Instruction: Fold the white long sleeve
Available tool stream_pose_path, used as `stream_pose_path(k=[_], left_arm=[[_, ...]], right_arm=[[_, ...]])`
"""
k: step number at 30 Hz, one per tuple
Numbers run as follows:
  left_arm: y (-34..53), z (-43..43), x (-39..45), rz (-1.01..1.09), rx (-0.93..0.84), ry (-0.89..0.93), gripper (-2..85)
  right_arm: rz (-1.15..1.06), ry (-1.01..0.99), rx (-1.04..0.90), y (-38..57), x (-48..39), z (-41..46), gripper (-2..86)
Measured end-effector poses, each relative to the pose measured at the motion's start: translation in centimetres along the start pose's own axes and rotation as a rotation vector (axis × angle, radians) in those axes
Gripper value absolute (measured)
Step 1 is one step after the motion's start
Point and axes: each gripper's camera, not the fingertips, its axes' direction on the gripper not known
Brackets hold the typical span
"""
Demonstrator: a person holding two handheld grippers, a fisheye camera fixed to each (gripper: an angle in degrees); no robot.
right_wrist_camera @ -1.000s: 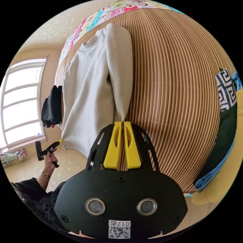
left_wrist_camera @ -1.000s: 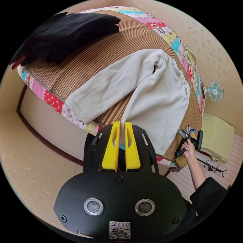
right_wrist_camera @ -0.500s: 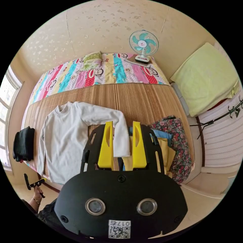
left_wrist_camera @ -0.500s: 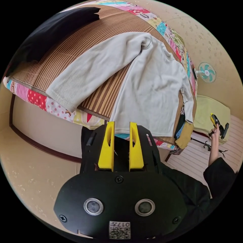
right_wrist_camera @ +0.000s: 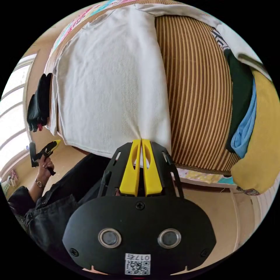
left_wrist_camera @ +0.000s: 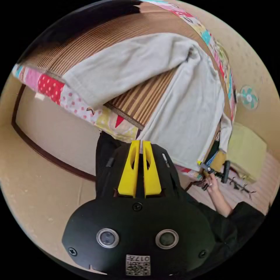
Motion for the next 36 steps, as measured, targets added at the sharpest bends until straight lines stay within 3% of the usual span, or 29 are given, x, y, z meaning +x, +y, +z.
stream_pose_path(k=[2, 5, 8, 11, 15, 18, 23, 27, 29, 32, 36], left_arm=[[0.7, -1.3, -7.1, -0.33, 0.139, 0.357, 12.0], [1.2, 0.1, -12.2, -0.6, 0.295, 0.666, 13.8], [0.9, 2.1, -13.5, -0.812, 0.288, 0.7, 10.7], [1.8, 0.0, -13.2, -0.897, 0.386, 0.533, 5.5], [0.9, -6.9, -11.0, -0.6, 0.561, 0.433, 4.4], [-0.1, -13.4, -7.3, -0.38, 0.695, 0.461, 4.4], [-3.0, -20.5, 9.8, 0.204, 0.83, 0.504, 4.5], [-3.7, -15.7, 25.5, 0.553, 0.727, 0.472, 4.7], [-3.1, -8.0, 34.6, 0.698, 0.6, 0.4, 6.1], [-1.4, 2.0, 41.5, 0.792, 0.367, 0.334, 8.0], [3.3, 8.1, 42.0, 0.786, 0.226, 0.376, 8.2]], right_arm=[[0.076, -0.078, 0.002, 0.5, 2.0, -1.1, 1.1], [0.174, -0.16, -0.024, 0.7, 3.6, -1.9, 1.1], [0.184, -0.178, -0.017, 0.8, 3.2, -3.2, 1.6], [0.122, -0.157, -0.039, 0.4, 1.5, -4.6, 2.3], [0.034, -0.103, -0.053, 0.2, -0.7, -6.1, 2.8], [0.01, -0.109, -0.066, 0.5, -1.5, -6.8, 3.0], [-0.025, -0.222, -0.029, 2.7, -1.3, -10.6, 4.0], [0.027, -0.299, 0.033, 4.6, 2.1, -14.4, 5.4], [0.075, -0.35, 0.089, 5.4, 5.5, -17.2, 6.3], [0.109, -0.375, 0.171, 5.6, 9.7, -21.1, 7.1], [0.134, -0.262, 0.337, 4.9, 13.6, -27.5, 8.5]])
